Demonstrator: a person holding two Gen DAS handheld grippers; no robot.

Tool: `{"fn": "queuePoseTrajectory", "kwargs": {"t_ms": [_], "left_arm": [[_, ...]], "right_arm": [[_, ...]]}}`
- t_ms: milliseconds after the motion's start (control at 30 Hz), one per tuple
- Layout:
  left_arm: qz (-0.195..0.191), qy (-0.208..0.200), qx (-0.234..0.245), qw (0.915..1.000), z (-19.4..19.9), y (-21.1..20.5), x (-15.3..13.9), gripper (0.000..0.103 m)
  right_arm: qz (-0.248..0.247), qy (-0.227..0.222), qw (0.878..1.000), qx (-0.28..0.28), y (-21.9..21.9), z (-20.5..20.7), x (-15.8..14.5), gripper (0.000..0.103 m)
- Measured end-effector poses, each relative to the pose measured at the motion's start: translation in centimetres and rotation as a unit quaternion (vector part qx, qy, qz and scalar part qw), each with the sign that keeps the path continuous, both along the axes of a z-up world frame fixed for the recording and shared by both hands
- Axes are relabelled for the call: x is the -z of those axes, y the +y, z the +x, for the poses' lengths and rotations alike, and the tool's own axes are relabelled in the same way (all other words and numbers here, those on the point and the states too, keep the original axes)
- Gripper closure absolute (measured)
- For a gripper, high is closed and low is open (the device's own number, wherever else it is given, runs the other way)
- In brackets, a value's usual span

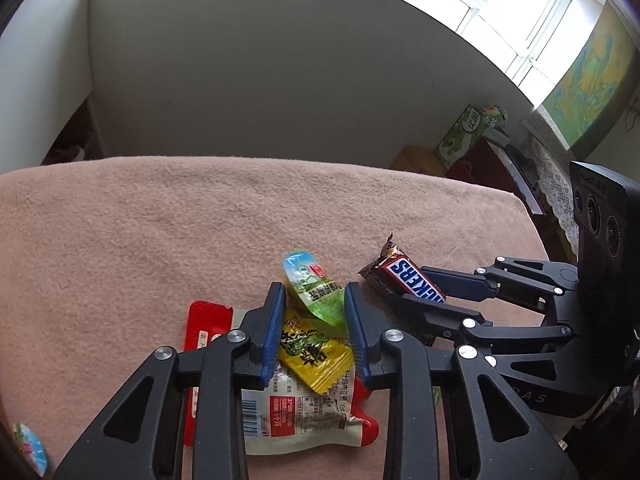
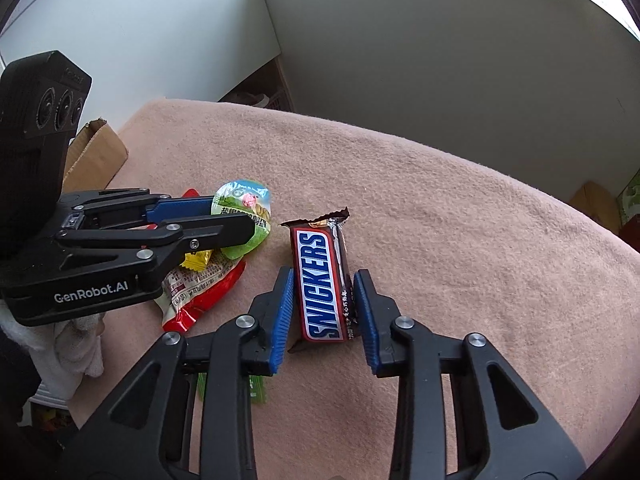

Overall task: Organize snacks
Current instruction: 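Grasp the green jelly cup with the left gripper while the right gripper grasps the Snickers bar, then carry both snacks into the cardboard box and open both grippers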

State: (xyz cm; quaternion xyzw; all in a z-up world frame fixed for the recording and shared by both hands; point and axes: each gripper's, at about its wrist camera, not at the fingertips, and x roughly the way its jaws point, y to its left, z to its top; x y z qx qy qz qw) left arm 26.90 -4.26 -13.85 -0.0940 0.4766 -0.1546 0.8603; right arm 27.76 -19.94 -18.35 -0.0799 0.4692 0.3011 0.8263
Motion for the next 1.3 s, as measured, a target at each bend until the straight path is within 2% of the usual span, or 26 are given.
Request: {"fn": "queuePoseTrajectory", "kwargs": {"t_ms": [333,700,1000,1300], "left_arm": [[0.0,-0.014,-0.003,0.9999,-0.1,-0.1,-0.3,0.079],[-0.018,-0.065,-0.024,0.9975,-2.8,2.1,-4.6,0.079],[-0.018,-0.107,-0.052,0.9928,-8.2,6.7,-8.0,0.079],[0.0,-0.137,-0.112,0.9841,-15.2,14.5,-10.2,0.079]], "right_arm": [[0.006,-0.001,1.0,0.021,-1.1,-0.7,-0.6,0.072],[0.019,-0.032,0.999,0.015,-0.6,-4.4,-4.7,0.072],[0.04,-0.069,0.996,-0.03,4.6,-8.2,-9.3,0.072],[0.056,-0.085,0.99,-0.101,15.2,-10.9,-11.7,0.072]]}}
